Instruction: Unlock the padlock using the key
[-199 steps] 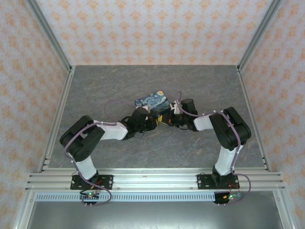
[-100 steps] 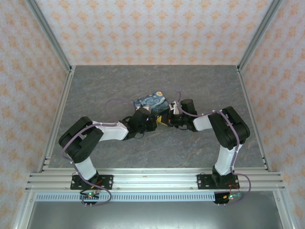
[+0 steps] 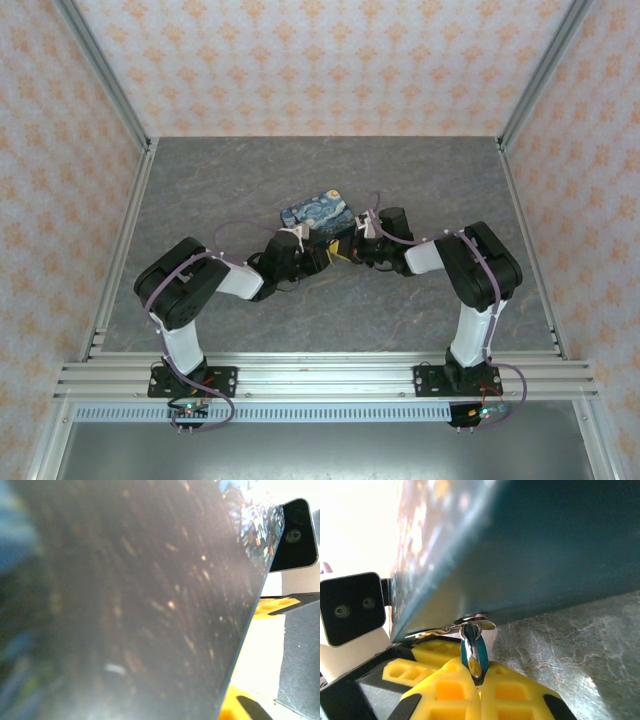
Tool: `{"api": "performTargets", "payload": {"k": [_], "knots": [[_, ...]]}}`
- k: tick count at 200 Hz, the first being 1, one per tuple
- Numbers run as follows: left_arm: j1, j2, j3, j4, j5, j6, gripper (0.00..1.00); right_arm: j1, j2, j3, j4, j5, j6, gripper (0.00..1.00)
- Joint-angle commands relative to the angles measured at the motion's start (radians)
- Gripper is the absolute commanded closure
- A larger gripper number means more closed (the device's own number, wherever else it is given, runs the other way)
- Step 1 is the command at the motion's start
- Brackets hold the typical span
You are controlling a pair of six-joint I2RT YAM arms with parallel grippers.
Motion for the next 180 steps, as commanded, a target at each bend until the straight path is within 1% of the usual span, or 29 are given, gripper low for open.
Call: {"api": "performTargets", "payload": {"k": [1, 20, 34, 46, 62, 75, 93, 98, 123, 136, 165, 180], "knots": [[0.008, 0.032, 0.008, 0.043, 0.030, -0.048, 0.93, 0.024, 0.006, -0.011, 0.015, -0.084, 0.003, 1.00], [0.008, 0.025, 0.017, 0.017, 0.028, -0.044, 1.00, 0.025, 0.006, -0.010, 0.012, -0.077, 0.004, 1.00], [0.008, 0.008, 0.027, -0.032, 0.017, -0.033, 1.00, 0.025, 0.005, -0.007, 0.003, -0.072, 0.002, 1.00], [0.003, -0.017, 0.042, -0.106, -0.004, -0.004, 1.00, 0.024, 0.005, -0.005, -0.005, -0.069, 0.003, 1.00], [-0.021, -0.061, 0.104, -0.321, -0.076, 0.085, 1.00, 0.024, 0.004, -0.001, -0.024, -0.061, -0.003, 1.00], [-0.061, -0.089, 0.176, -0.517, -0.169, 0.176, 1.00, 0.025, 0.005, 0.000, -0.025, -0.059, -0.002, 1.00], [-0.118, -0.097, 0.270, -0.709, -0.290, 0.268, 1.00, 0.024, 0.005, 0.001, -0.029, -0.055, -0.003, 1.00], [-0.125, -0.097, 0.278, -0.725, -0.304, 0.276, 1.00, 0.025, 0.004, 0.001, -0.031, -0.053, -0.004, 1.00], [-0.114, -0.106, 0.244, -0.675, -0.280, 0.240, 1.00, 0.018, 0.003, 0.002, -0.072, -0.050, -0.035, 1.00], [-0.101, -0.131, 0.201, -0.612, -0.244, 0.202, 0.92, 0.014, -0.001, 0.002, -0.115, -0.047, -0.068, 1.00], [-0.060, -0.229, 0.128, -0.488, -0.144, 0.116, 0.63, 0.011, -0.012, 0.031, -0.298, -0.024, -0.199, 1.00], [-0.050, -0.285, 0.129, -0.488, -0.112, 0.101, 0.54, 0.011, -0.020, 0.049, -0.378, -0.005, -0.261, 1.00]]}}
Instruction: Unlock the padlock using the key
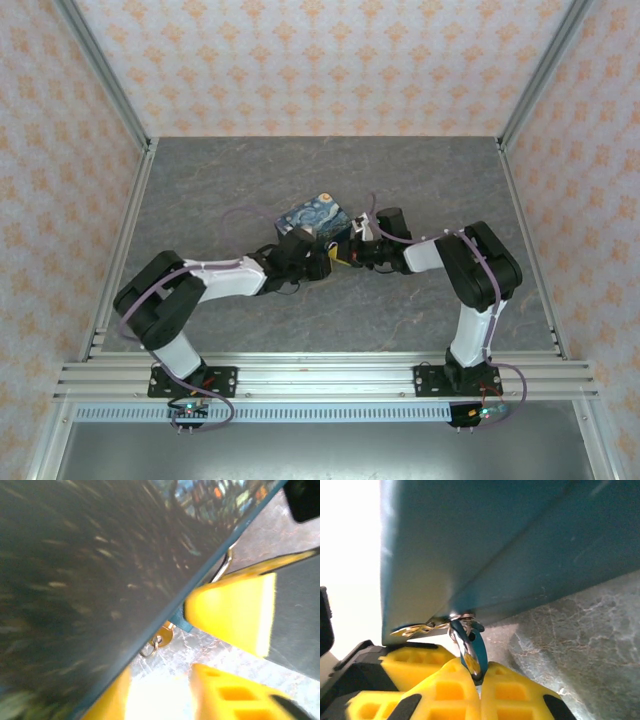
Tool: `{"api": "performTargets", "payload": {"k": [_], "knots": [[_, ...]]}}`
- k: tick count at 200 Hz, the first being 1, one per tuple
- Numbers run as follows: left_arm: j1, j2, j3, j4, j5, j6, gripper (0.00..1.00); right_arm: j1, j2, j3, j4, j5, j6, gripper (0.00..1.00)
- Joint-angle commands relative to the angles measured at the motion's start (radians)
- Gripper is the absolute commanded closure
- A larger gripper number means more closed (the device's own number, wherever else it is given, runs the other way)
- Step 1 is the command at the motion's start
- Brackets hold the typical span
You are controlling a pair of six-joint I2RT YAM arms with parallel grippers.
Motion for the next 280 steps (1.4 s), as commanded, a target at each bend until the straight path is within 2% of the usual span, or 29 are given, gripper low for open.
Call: {"api": "performTargets", "payload": {"k": [1, 38, 49, 71, 104, 133, 190, 231, 280], "knots": [[0.029, -0.104, -0.004, 0.087, 0.059, -0.046, 0.53, 0.005, -0.018, 0.019, -0.238, 0.025, -0.146, 1.00], [0.054, -0.210, 0.041, -0.003, 0.066, -0.056, 0.43, 0.005, -0.023, 0.052, -0.346, 0.043, -0.220, 1.00], [0.063, -0.227, 0.065, -0.079, 0.026, -0.053, 0.39, 0.005, -0.022, 0.054, -0.350, 0.045, -0.226, 1.00], [0.078, -0.223, 0.138, -0.260, -0.081, -0.015, 0.37, 0.006, -0.019, 0.054, -0.369, 0.044, -0.243, 1.00], [0.100, -0.139, 0.217, -0.433, -0.140, 0.028, 0.37, 0.004, -0.019, 0.059, -0.411, 0.058, -0.271, 1.00], [0.099, -0.094, 0.202, -0.439, -0.105, 0.026, 0.37, 0.004, -0.025, 0.053, -0.400, 0.058, -0.257, 1.00], [0.093, -0.063, 0.210, -0.551, -0.147, 0.047, 0.37, 0.004, -0.031, 0.058, -0.381, 0.054, -0.236, 1.00], [0.075, 0.009, 0.290, -0.711, -0.219, 0.141, 0.38, 0.005, -0.052, 0.069, -0.387, 0.053, -0.230, 1.00], [0.041, 0.088, 0.349, -0.769, -0.265, 0.210, 0.42, -0.016, -0.072, 0.074, -0.405, 0.053, -0.234, 1.00]]}}
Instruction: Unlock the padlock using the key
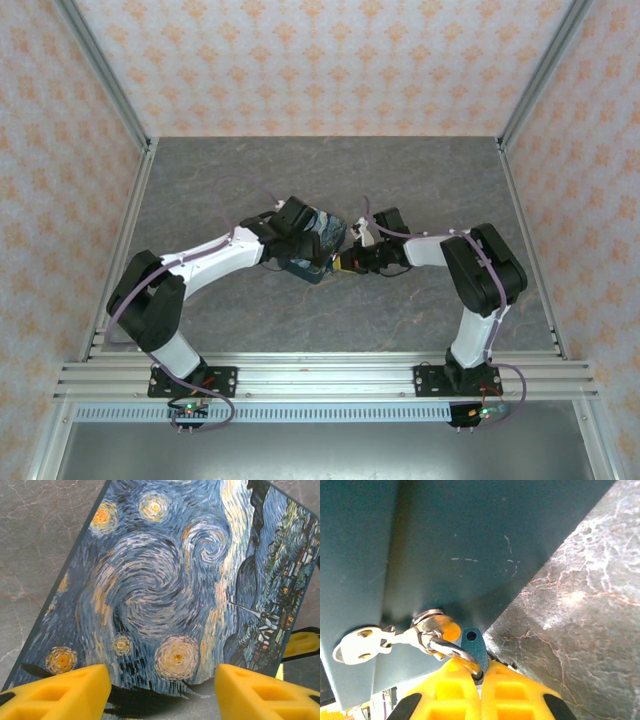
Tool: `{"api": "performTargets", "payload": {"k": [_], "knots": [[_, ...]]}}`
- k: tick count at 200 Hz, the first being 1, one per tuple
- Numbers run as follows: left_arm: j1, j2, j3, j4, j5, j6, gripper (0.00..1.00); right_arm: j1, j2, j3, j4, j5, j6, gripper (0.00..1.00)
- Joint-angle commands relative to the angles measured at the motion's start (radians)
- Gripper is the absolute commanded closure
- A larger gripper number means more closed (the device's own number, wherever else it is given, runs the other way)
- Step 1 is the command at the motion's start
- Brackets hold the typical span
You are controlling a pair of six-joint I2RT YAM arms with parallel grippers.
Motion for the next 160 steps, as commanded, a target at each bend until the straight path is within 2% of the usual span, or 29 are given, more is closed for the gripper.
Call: {"api": "performTargets", "payload": {"k": [1, 80, 135, 160], "knots": [[-0.015, 0.080, 0.002, -0.175, -0.077, 0.058, 0.42, -0.018, -0.026, 0.011, -0.046, 0.023, 0.001, 1.00], [-0.087, 0.216, 0.095, -0.275, -0.193, 0.169, 0.54, -0.051, -0.034, 0.019, -0.004, -0.012, 0.046, 1.00], [-0.144, 0.337, 0.176, -0.379, -0.320, 0.220, 0.60, -0.056, -0.036, 0.042, -0.075, -0.016, 0.007, 1.00], [-0.151, 0.375, 0.186, -0.386, -0.316, 0.230, 0.62, -0.075, -0.041, 0.067, -0.129, -0.015, -0.012, 1.00]]}}
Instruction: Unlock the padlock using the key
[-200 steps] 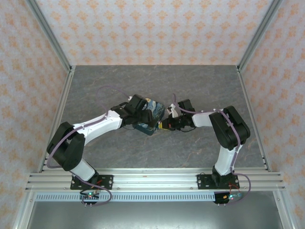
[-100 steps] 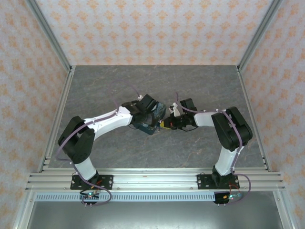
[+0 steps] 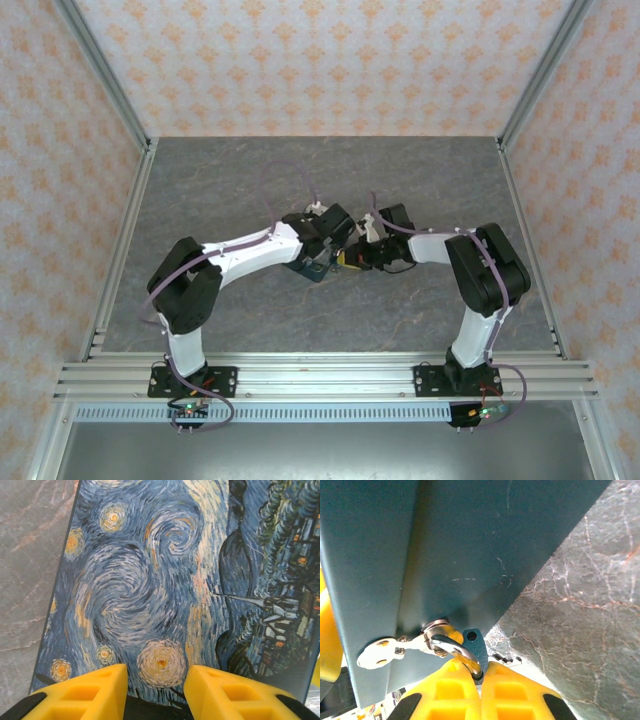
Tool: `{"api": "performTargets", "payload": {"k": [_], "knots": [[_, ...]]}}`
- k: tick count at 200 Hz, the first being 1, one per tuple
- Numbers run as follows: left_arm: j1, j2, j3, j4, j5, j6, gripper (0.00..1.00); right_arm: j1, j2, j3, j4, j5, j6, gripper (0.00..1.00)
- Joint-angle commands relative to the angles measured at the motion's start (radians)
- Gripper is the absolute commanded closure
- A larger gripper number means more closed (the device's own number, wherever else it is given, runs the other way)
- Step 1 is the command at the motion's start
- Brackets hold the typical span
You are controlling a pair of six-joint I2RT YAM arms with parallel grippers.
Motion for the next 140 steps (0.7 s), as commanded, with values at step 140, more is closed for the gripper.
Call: {"api": "performTargets", "payload": {"k": [140], "knots": [[-0.004, 0.239, -0.071, -0.113, 0.073, 0.052, 0.67, -0.063, -0.037, 0.003, 0.252, -0.065, 0.275, 1.00]]}}
